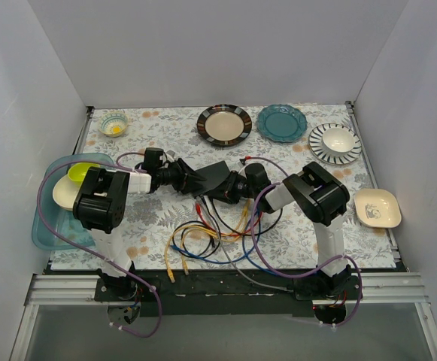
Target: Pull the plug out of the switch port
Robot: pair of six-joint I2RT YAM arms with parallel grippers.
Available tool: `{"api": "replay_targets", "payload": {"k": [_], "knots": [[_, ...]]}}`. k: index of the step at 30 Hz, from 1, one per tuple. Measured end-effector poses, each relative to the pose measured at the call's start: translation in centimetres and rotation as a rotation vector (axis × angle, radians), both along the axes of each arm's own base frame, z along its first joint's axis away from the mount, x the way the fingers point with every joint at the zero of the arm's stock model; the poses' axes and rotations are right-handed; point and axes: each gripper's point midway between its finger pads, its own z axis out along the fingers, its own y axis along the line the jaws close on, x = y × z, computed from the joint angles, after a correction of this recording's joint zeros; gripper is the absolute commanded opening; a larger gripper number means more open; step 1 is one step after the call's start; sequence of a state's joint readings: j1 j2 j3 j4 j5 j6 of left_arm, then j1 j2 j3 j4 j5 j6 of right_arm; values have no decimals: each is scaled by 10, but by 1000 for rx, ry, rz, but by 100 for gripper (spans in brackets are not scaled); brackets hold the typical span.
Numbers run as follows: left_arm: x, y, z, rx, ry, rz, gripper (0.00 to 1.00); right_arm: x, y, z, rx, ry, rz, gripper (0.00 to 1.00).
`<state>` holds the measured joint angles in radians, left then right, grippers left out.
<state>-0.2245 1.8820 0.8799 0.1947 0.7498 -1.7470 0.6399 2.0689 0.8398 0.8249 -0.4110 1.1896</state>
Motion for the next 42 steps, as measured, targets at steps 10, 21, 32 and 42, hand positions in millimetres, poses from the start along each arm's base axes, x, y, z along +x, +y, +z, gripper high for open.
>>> {"api": "replay_targets", "payload": {"k": [10,21,32,42], "knots": [[-36,-10,-1,-10,37,-55,39,0,0,0,8,-1,11,1],[-39,-31,-3,-35,47,-130,38,-1,-3,-1,-29,-50,49,1],[-29,-34,-2,-24,66,-129,38,-42,-18,-3,-55,-35,148,1],[-12,-22,0,1,59,-73,39,-47,-49,-2,-203,-49,118,1]]}}
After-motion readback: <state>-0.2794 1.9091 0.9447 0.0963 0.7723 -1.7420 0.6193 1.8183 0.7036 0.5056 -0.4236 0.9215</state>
